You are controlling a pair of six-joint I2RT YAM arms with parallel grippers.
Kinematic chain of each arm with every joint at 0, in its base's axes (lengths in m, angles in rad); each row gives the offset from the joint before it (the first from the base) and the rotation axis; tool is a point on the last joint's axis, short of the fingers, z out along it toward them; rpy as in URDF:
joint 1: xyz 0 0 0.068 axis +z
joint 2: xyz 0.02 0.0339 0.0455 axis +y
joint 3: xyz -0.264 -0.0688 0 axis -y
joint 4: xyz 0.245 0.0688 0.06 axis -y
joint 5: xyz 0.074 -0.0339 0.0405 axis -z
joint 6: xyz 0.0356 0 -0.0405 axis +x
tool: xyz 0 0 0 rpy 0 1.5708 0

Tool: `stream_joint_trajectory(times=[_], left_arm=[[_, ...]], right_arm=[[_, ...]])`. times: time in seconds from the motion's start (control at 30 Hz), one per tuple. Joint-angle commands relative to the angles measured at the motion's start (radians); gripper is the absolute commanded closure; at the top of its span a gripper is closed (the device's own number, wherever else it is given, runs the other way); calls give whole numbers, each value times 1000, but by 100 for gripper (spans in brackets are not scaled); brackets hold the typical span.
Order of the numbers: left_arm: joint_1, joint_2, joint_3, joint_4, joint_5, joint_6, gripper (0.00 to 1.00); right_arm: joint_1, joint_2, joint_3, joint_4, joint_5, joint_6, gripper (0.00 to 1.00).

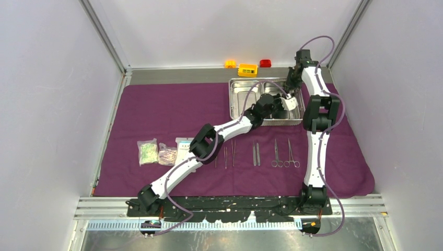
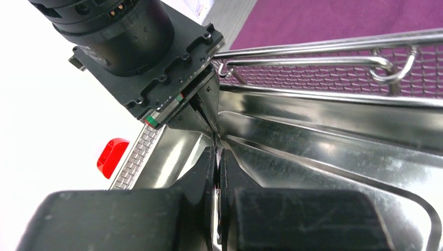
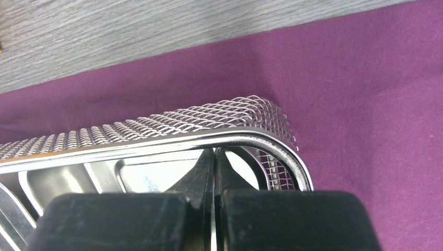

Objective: Open and lay out the surgical kit
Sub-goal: Pick up the medical item from the container.

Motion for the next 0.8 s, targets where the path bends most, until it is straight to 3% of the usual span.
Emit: stream_joint_trajectory(times=[0.0, 0.23, 0.77], left_arm=[[6, -94, -125, -39, 74, -30, 100], [22, -236, -307, -86, 146, 0, 100], [59, -394, -254, -409, 248, -68, 100]], right_arm=[[-11, 11, 27, -82, -34, 4, 94], [-24, 31, 131, -117, -93, 27, 67], [-82, -75, 205, -77, -244, 87, 60]])
